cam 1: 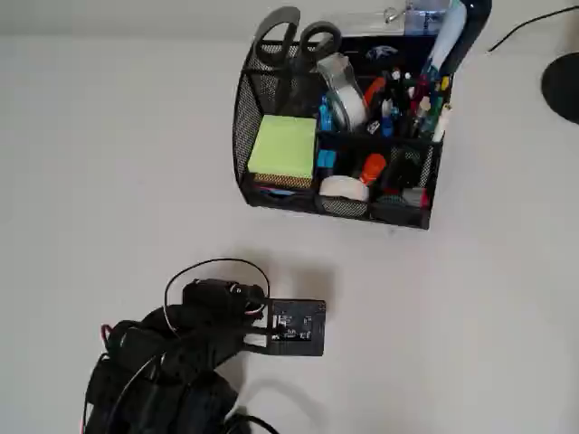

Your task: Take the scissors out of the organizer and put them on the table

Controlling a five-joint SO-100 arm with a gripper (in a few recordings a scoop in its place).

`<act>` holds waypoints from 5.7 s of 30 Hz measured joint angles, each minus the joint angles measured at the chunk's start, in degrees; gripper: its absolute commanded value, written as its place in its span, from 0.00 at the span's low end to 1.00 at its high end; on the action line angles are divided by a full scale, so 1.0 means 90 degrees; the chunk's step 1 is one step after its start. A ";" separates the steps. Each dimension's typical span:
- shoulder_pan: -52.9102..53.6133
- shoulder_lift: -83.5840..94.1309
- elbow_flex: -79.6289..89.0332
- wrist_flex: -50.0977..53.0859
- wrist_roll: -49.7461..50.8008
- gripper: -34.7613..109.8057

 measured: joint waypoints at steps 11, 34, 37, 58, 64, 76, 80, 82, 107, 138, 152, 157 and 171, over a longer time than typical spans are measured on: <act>0.0000 0.0000 0.0000 0.0000 0.0000 0.24; 0.0000 0.0000 0.0000 0.0000 0.0000 0.24; -0.0029 0.0000 0.0000 0.0000 -0.0039 0.24; -0.0322 -0.0049 -0.0322 -0.2422 -0.1875 0.39; -0.0322 -0.2354 -0.2402 -0.3760 -0.1035 0.45; -0.0703 -0.7520 -0.7041 -0.4365 0.0176 0.51; -0.0713 -0.8564 -0.7949 -0.4463 0.0342 0.51; -0.0713 -0.8926 -0.8213 -0.4541 0.0391 0.51; -0.0361 -1.1484 -1.0693 -0.5049 0.0908 0.30; -0.0322 -0.9619 -1.0781 -0.4600 0.1240 0.24; -0.0186 -0.7061 -1.0791 -0.2363 0.1123 0.24; 0.0020 -0.5869 -1.0586 -0.1387 0.1104 0.24; 0.0723 -0.1377 -0.5234 -0.1084 0.0059 0.24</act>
